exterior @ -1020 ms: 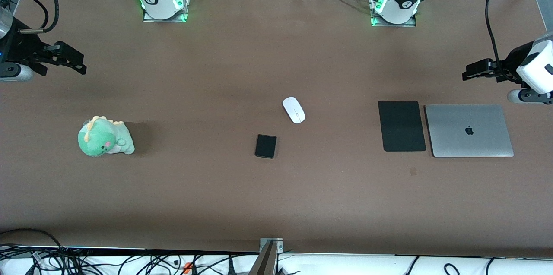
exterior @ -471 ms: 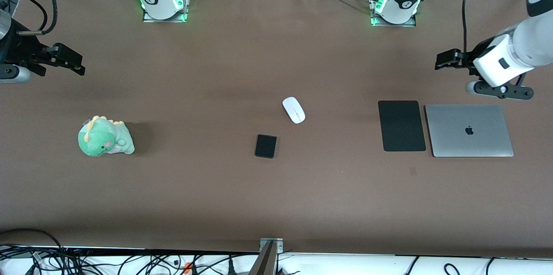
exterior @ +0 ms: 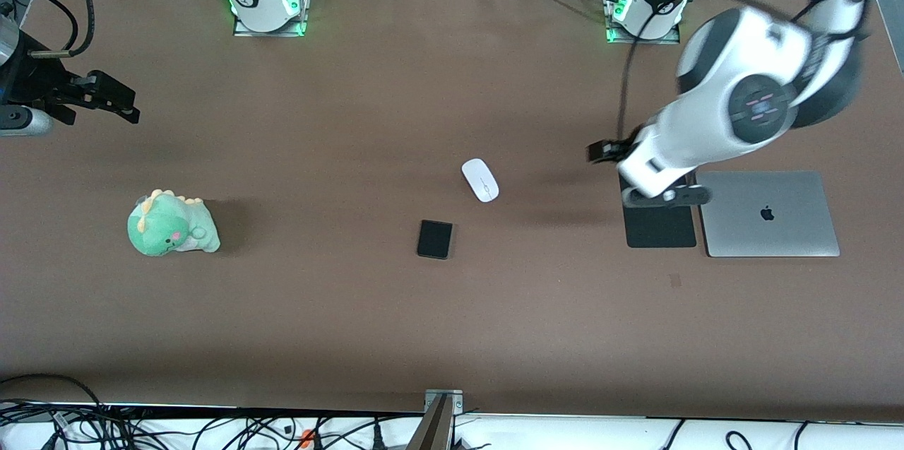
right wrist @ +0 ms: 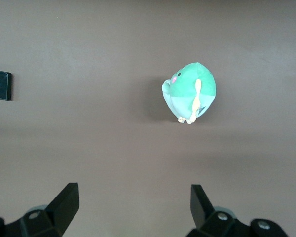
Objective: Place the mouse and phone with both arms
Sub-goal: 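Reach the left gripper down to the white mouse and grasp it, then lift the white mouse with the left gripper toward the black pad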
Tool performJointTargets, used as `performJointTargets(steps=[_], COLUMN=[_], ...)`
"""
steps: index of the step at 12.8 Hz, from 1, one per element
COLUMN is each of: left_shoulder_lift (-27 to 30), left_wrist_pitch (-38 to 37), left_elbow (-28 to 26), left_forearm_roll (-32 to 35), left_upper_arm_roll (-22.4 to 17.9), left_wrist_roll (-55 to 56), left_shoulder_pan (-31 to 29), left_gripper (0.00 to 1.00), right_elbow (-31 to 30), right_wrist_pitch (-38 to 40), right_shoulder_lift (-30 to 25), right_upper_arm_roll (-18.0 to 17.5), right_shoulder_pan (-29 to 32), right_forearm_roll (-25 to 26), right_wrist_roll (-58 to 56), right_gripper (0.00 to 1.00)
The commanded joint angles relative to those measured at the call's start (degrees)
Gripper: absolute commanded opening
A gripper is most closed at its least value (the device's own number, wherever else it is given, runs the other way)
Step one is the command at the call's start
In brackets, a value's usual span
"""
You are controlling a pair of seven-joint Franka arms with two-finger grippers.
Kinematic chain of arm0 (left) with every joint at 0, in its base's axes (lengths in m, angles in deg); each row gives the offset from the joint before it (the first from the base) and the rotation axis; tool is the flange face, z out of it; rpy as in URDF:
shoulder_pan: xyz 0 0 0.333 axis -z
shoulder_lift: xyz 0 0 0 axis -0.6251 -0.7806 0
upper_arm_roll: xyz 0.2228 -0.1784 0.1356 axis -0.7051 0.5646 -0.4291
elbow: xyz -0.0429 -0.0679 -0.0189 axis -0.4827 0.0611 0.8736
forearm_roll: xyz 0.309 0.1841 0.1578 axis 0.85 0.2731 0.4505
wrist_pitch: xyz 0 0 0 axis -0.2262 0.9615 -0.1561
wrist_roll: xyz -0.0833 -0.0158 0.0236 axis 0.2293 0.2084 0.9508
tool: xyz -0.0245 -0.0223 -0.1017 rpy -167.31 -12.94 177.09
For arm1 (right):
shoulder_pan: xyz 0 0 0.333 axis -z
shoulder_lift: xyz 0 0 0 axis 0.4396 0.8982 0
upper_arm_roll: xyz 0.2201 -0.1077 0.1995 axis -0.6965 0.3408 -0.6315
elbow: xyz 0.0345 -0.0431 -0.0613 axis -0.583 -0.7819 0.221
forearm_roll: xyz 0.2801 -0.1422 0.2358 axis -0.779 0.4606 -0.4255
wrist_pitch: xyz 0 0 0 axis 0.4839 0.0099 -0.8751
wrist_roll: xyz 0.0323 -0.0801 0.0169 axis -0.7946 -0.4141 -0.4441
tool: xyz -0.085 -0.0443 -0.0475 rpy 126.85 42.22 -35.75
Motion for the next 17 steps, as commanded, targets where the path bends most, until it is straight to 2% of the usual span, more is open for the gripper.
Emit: performJointTargets(steps=[1,3,4,6,8,11,14,17], left_shoulder_lift=[-5.8,-9.9,-12.1,-16.0,-18.6,-20.6,-21.4,-21.2], left_wrist_pitch=[9.0,16.8,19.7,23.5,25.7,26.4,35.9,36.3], left_elbow=[1.3,1.3,1.3,1.3,1.2,0.2,-4.8,-6.4], left_forearm_roll=[-0.3,1.4,4.9,11.5,14.6,15.3,15.3,15.4], left_upper_arm_roll=[-0.3,-0.6,-0.5,-0.5,-0.5,-0.6,-0.7,-0.6], left_wrist_roll=[12.1,22.2,27.1,33.8,37.5,39.1,39.2,41.0], left_shoulder_pan=[5.3,10.7,13.0,16.0,17.9,19.9,20.0,20.5], left_gripper=[1.00,1.00,1.00,1.00,1.00,1.00,1.00,1.00], right_elbow=[1.3,1.3,1.2,1.2,1.2,1.3,1.3,1.7], right_wrist_pitch=[0.2,0.1,-0.2,-0.2,-0.2,0.4,-2.5,-0.7], right_shoulder_lift=[0.4,0.4,0.4,0.4,0.5,0.4,1.2,0.9], right_upper_arm_roll=[-0.3,-0.4,-0.4,-0.4,-0.5,-0.6,-0.3,-0.6], right_shoulder_pan=[0.1,0.0,0.0,0.0,0.0,-0.1,0.5,-0.1], right_forearm_roll=[0.5,0.5,0.5,0.5,0.1,-0.2,-0.3,0.5], right_wrist_roll=[-0.4,-0.5,-0.5,0.0,0.1,-0.2,-1.1,0.0], right_gripper=[1.00,1.00,1.00,1.00,1.00,1.00,1.00,1.00])
